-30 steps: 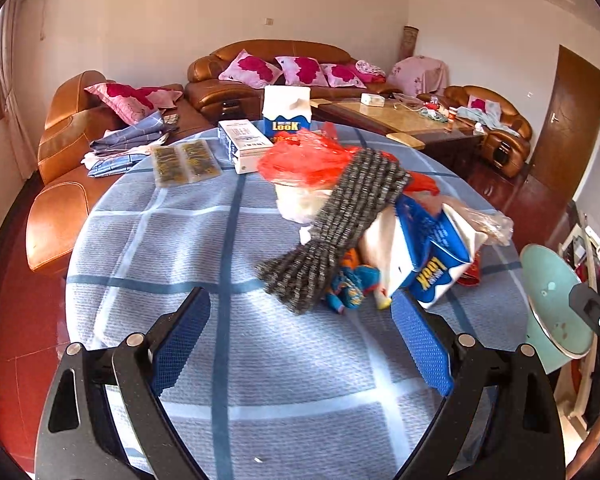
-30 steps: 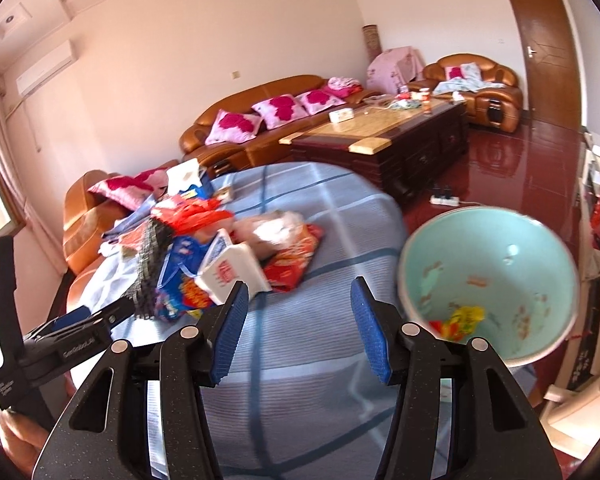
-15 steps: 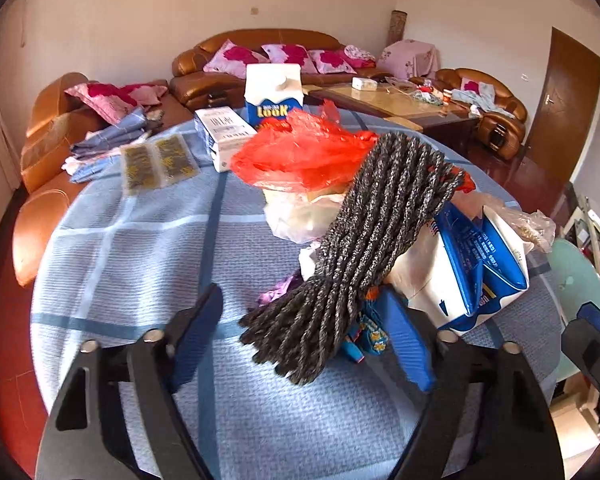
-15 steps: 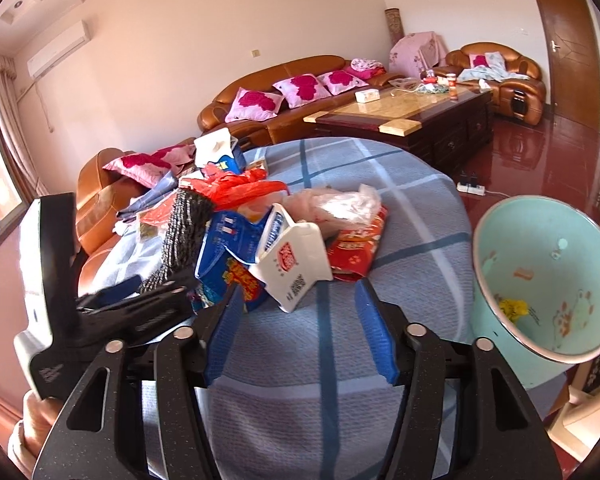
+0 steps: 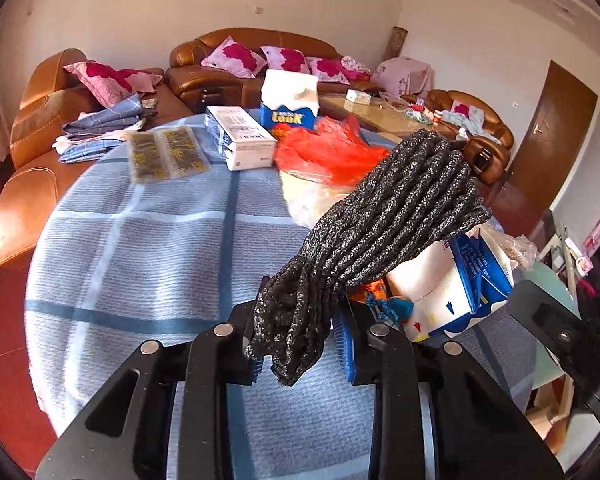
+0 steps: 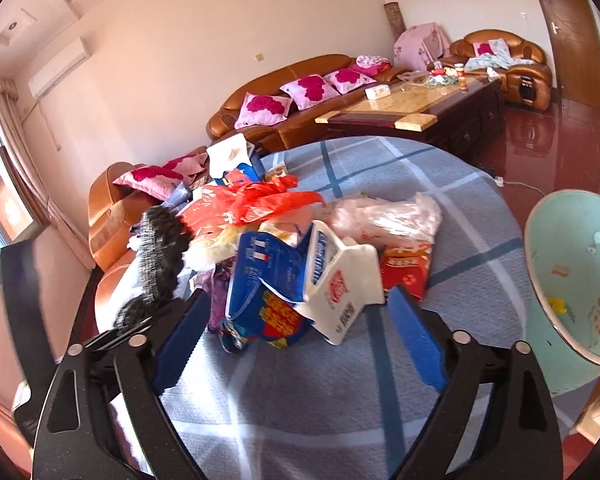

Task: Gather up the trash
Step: 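Grasp the grey knitted sleeve with the left tool while the right tool grasps the blue LOOK carton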

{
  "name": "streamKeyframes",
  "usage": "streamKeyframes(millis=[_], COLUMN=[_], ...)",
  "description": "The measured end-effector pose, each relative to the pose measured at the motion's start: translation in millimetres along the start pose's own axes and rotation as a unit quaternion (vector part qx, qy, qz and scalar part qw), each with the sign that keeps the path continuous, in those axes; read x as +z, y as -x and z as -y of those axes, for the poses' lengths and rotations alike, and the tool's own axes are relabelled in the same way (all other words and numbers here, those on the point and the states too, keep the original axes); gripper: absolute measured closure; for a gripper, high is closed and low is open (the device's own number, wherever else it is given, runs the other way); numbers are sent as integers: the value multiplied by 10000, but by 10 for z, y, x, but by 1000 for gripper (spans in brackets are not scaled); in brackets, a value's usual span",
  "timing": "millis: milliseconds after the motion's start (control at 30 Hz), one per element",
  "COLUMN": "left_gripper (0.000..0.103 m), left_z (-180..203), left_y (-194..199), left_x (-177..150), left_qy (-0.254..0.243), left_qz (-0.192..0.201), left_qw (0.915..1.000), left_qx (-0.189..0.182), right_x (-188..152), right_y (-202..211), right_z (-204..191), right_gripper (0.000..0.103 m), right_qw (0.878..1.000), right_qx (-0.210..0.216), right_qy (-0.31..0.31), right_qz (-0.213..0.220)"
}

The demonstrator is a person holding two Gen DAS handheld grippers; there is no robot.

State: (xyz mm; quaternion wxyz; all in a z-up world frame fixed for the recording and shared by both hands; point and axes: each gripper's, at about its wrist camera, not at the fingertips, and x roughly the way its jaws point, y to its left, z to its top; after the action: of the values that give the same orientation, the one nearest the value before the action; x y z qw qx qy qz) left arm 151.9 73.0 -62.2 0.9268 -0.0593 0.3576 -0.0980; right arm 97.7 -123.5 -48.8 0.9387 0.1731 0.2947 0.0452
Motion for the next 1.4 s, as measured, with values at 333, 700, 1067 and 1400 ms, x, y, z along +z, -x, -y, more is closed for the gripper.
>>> streamKeyframes(millis=[333,700,1067,1400], left_gripper=[74,74,74,74], left_z=[-348,-310,-82,127], left_y=[212,255,265,377], left_x=[-29,-111,-135,-144], left_qy=[417,485,338,211], left_qz=[75,17,-36,54], left_qw=[9987,9983,9991,9993], left_qx=[281,320,261,289], right_x=[-16,-66,-61,4], right_y=[-591,-276,171,445], right_z=[-196,-104,1,172], right_gripper=[28,42,49,50], right_qw=[9953,9972,9982,9987], right_qx=[-666,-412,-262,-234], right_qy=[394,418,536,335], right_qz=[-586,-463,-7,289])
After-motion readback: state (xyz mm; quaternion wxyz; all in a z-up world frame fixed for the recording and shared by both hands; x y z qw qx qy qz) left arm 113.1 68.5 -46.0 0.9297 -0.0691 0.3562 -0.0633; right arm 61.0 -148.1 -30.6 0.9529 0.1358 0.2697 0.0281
